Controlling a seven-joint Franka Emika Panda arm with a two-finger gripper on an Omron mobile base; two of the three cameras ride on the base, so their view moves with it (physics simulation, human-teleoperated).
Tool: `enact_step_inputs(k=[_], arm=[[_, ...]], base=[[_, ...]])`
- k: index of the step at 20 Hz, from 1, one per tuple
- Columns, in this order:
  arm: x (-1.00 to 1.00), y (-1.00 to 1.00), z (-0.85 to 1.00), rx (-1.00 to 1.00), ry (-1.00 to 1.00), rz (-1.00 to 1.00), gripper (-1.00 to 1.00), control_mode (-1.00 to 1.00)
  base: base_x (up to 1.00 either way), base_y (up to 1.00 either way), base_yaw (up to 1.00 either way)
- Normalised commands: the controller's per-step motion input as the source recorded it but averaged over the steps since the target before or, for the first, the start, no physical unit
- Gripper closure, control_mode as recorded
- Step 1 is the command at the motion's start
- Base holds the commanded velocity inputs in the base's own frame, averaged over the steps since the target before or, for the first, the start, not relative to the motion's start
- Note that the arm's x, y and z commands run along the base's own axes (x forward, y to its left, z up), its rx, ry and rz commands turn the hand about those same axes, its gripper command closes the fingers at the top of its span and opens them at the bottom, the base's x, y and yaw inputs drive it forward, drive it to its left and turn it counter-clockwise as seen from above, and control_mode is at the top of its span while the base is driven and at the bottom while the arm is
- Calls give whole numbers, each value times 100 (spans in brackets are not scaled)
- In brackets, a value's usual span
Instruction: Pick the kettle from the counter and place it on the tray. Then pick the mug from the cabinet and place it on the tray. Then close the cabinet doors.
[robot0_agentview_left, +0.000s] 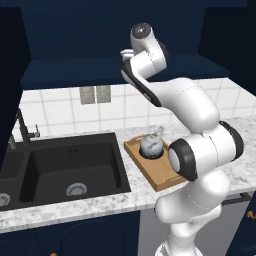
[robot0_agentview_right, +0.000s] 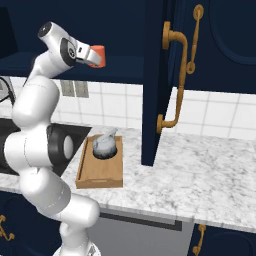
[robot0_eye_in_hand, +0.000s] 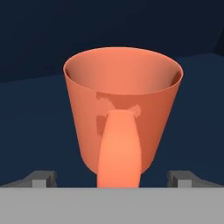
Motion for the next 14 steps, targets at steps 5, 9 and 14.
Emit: enact_step_inputs(k=[5,9,14], arm=[[4,0,-2,0,0,-7,100,-100],[0,0,0,0,0,-9,100,-100],[0,0,-4,0,0,-8,100,-100]], base=[[0,0,0],[0,0,0],[0,0,0]])
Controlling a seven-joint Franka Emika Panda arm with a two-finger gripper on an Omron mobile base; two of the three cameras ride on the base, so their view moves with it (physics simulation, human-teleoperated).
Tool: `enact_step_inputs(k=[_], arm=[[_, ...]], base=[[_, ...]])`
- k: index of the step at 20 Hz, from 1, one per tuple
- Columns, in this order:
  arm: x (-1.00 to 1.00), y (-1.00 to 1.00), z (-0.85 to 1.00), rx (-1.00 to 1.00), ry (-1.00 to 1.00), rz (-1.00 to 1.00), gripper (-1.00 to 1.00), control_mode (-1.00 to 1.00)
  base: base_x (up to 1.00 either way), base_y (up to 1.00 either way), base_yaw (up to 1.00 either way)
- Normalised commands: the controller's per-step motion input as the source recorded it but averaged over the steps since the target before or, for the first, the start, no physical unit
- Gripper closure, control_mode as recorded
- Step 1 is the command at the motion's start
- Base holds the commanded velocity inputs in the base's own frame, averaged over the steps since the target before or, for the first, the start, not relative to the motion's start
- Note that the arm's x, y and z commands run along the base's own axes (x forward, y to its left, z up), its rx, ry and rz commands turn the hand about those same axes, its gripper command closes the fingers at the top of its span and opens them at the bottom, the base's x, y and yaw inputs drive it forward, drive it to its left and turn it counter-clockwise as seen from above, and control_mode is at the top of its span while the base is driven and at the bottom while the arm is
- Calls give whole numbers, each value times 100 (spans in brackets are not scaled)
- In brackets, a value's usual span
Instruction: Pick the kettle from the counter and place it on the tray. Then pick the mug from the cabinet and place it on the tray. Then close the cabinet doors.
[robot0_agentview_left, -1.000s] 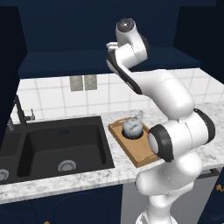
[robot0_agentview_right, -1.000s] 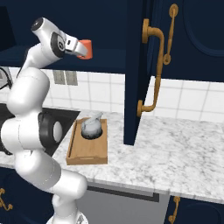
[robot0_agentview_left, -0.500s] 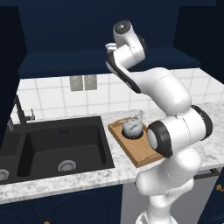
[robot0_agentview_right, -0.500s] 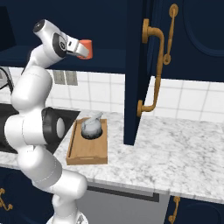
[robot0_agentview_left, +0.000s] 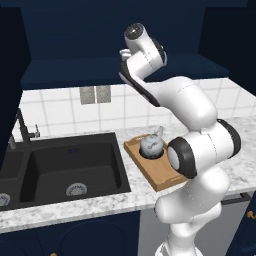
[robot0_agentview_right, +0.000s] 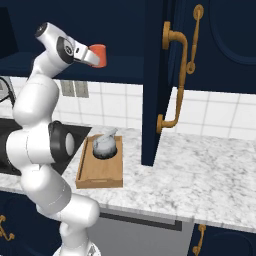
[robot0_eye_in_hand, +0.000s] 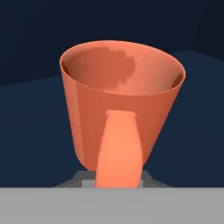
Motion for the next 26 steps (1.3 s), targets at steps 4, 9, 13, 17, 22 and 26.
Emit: enact_step_inputs(k=[4,9,13,17,22,26], arm=[[0,0,-2,0,-8,-5,100,-100],[-45,0,0,0,-11,0,100,-100],[-97,0,0,0,-11,2,100,-100],[-100,-5,0,0,0,20,100,-100],[-94,0,-4,-1,8,29,100,-100],[-53,0,-32,-1,20,-2,100,-100]], base=[[0,0,0],[0,0,0],[0,0,0],[0,0,0],[0,0,0],[0,0,0]])
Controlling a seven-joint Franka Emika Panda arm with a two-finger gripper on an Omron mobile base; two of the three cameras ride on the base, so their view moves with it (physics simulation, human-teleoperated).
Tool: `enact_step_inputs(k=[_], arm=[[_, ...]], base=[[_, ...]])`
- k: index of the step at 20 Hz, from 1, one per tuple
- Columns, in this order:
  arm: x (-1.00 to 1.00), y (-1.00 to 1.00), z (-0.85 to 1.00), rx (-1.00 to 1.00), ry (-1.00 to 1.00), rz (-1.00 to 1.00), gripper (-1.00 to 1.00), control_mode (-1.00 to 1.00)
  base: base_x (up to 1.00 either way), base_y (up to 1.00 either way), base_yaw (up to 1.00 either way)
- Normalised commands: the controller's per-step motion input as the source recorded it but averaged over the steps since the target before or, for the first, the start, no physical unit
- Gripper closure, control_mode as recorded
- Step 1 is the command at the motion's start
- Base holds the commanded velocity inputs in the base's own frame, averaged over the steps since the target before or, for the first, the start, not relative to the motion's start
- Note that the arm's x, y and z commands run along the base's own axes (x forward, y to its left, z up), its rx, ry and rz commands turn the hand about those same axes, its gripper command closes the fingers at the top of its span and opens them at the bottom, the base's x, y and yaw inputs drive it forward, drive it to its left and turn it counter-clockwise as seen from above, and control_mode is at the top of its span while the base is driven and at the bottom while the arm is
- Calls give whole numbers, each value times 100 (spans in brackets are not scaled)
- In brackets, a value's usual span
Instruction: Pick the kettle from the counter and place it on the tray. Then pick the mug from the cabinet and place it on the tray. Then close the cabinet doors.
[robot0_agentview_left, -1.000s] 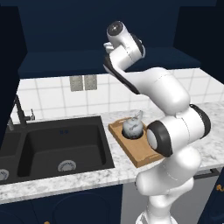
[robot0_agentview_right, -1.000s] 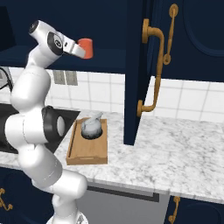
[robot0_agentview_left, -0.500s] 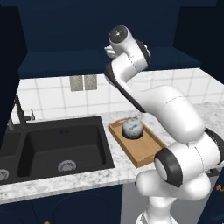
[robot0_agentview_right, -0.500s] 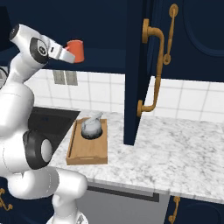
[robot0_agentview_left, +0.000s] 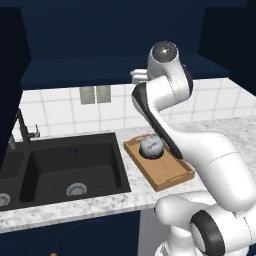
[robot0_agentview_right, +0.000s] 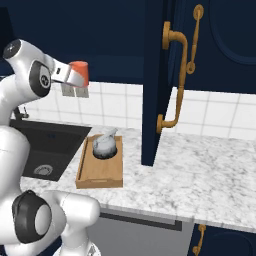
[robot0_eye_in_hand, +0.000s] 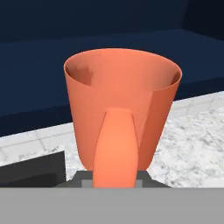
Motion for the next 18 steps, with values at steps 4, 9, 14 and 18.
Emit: enact_step_inputs(k=[4,9,14,18], arm=[[-73,-1,-50,0,15,0,100,-100],[-55,-4,-60,0,12,14,100,-100],[-25,-18,-66,0,8,42,100,-100],[-1,-8,-77,0,15,51,100,-100]], base=[[0,0,0],[0,0,0],[0,0,0],[0,0,0]])
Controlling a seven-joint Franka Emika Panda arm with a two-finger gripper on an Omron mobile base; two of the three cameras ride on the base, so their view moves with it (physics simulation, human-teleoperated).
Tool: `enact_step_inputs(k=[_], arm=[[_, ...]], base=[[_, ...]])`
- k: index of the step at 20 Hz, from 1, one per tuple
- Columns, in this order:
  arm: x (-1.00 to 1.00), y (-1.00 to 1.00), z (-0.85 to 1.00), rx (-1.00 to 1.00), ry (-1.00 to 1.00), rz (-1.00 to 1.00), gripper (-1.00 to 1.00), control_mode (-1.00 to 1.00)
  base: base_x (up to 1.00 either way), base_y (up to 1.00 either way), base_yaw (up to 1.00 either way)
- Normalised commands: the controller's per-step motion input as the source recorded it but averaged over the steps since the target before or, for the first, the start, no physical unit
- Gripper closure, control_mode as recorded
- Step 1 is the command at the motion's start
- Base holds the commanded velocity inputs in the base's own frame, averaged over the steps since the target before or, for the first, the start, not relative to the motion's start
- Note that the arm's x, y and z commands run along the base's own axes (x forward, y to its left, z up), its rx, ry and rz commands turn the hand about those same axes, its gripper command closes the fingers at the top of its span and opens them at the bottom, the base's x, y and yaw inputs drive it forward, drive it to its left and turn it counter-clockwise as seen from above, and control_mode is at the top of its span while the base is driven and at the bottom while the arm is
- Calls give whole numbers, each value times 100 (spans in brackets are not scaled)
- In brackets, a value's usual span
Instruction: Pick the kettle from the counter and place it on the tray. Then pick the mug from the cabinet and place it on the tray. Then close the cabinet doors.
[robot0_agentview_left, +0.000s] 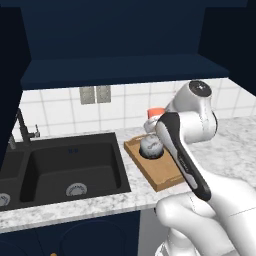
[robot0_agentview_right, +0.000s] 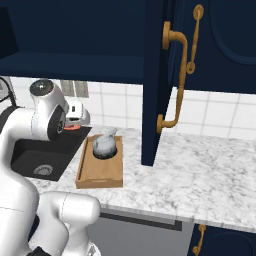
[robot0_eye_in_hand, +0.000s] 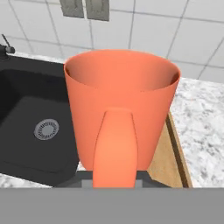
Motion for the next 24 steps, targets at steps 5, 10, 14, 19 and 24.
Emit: enact_step_inputs(k=[5,10,14,19,24], arm=[[0,-20,-76,0,8,48,100,-100],[-2,-2,-23,-1,4,12,100,-100],[11,-6,-66,0,0,6,100,-100],[22,-21,-79,0,0,20,100,-100],[36,-28,-65,0,2,28,100,-100]], base=[[0,0,0],[0,0,0],[0,0,0],[0,0,0],[0,0,0]])
